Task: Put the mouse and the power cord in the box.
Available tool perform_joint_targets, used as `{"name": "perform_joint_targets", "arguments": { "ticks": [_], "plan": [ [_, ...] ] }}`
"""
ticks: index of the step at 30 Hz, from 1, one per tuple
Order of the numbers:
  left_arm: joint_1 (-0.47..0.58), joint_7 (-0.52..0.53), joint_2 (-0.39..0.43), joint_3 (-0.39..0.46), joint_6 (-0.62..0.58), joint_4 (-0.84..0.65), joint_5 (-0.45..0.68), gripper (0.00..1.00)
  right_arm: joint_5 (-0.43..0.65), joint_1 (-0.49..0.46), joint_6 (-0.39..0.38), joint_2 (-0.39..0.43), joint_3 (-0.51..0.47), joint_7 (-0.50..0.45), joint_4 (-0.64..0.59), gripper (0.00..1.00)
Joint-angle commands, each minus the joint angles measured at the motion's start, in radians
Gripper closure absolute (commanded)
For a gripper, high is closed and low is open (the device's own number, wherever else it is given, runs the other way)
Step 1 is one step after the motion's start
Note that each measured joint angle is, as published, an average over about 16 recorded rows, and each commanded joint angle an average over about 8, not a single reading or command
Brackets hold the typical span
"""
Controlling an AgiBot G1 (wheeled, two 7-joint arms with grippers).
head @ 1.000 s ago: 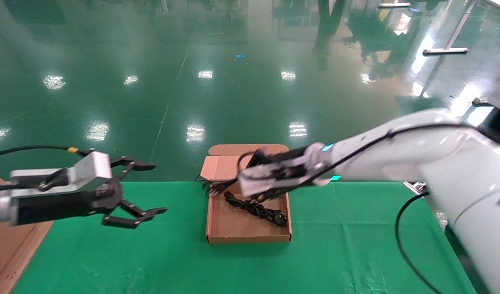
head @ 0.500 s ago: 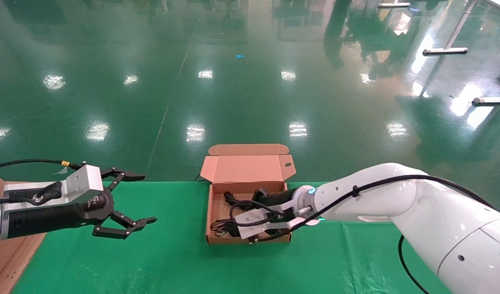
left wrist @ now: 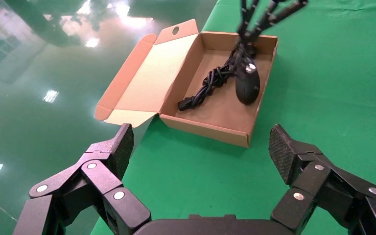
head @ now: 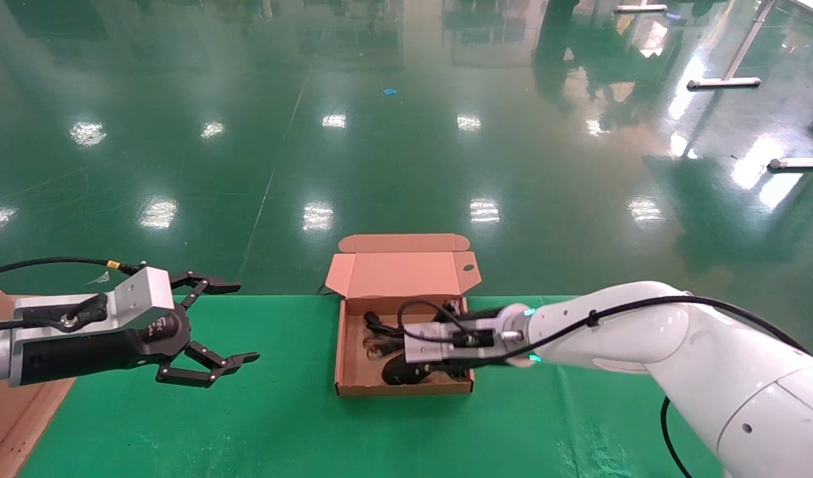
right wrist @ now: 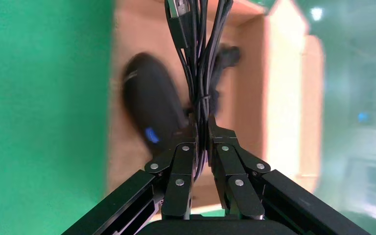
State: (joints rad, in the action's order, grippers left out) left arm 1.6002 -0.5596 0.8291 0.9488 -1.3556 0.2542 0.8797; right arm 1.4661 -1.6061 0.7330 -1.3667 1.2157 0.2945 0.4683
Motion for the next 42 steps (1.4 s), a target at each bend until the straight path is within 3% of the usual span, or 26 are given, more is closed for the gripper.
{"name": "perform_joint_targets", "arguments": {
  "ticks": [1,2,9,10,28,42],
  "plan": [
    [0.001,-0.002,0.001,0.000,-0.002,-0.003,0.000,0.00,-0.011,-0.001,0.015,0.000,0.016,-0.026,-0.007,0.99],
    [0.001,-0.002,0.002,0.000,-0.002,-0.005,0.000,0.00,-0.011,-0.003,0.016,0.000,0.024,-0.038,-0.008,0.91],
    [0.003,-0.005,0.002,0.000,-0.006,-0.012,0.000,0.00,-0.024,0.000,-0.005,0.001,0.052,-0.090,-0.011,0.05],
    [0.003,-0.006,0.002,0.000,-0.006,-0.012,0.000,0.00,-0.026,0.000,-0.006,0.001,0.054,-0.092,-0.011,0.00],
    [-0.004,0.004,0.000,-0.008,-0.007,0.002,-0.001,0.00,-0.027,0.004,0.002,0.008,0.039,-0.088,-0.002,0.00],
    [-0.112,0.158,-0.045,-0.145,-0.035,0.215,-0.032,0.00,-0.171,0.111,0.157,0.160,-0.159,-0.168,0.164,0.00]
  ]
}}
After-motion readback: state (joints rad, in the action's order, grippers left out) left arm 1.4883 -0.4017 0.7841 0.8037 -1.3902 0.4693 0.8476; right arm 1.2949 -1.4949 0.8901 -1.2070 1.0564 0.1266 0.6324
